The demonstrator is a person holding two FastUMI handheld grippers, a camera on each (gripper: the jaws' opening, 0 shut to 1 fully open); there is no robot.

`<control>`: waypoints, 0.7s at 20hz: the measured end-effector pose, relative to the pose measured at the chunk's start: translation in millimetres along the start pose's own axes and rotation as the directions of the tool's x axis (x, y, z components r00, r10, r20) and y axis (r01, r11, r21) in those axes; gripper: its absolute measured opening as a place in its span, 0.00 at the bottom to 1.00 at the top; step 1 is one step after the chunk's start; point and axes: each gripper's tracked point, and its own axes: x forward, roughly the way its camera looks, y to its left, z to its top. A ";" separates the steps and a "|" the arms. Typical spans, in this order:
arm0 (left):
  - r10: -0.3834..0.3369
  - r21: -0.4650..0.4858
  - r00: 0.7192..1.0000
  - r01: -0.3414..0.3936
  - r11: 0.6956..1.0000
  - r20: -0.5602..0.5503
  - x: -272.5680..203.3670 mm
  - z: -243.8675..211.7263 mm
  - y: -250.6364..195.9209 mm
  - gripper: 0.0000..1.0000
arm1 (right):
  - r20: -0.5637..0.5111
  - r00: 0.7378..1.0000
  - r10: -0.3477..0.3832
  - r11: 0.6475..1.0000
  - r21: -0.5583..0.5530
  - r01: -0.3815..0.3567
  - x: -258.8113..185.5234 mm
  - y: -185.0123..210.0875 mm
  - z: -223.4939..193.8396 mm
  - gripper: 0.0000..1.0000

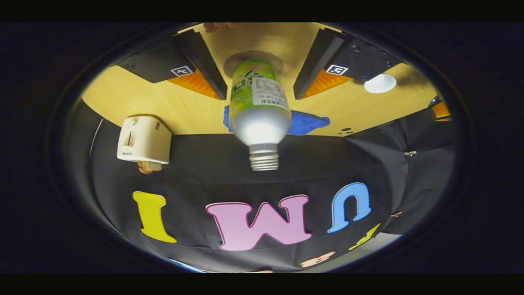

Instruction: Open the teacup lid with one hand, grasp the water bottle and pour water into the teacup with the other hand; after pouring, place the water bottle on the coaster and then close the teacup lid.

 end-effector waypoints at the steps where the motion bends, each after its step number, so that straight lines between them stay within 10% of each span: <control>1: -0.001 0.000 1.000 0.001 1.000 0.005 -1.3 0.4 -1.9 0.30 | 0.006 1.000 -0.012 1.000 -0.021 0.013 -5.7 -2.5 -0.6 1.00; 14: -0.026 -0.040 0.999 0.026 0.999 0.019 20.3 2.4 -20.1 0.30 | 0.165 0.986 0.013 0.991 -0.134 0.009 -104.4 8.8 42.1 0.98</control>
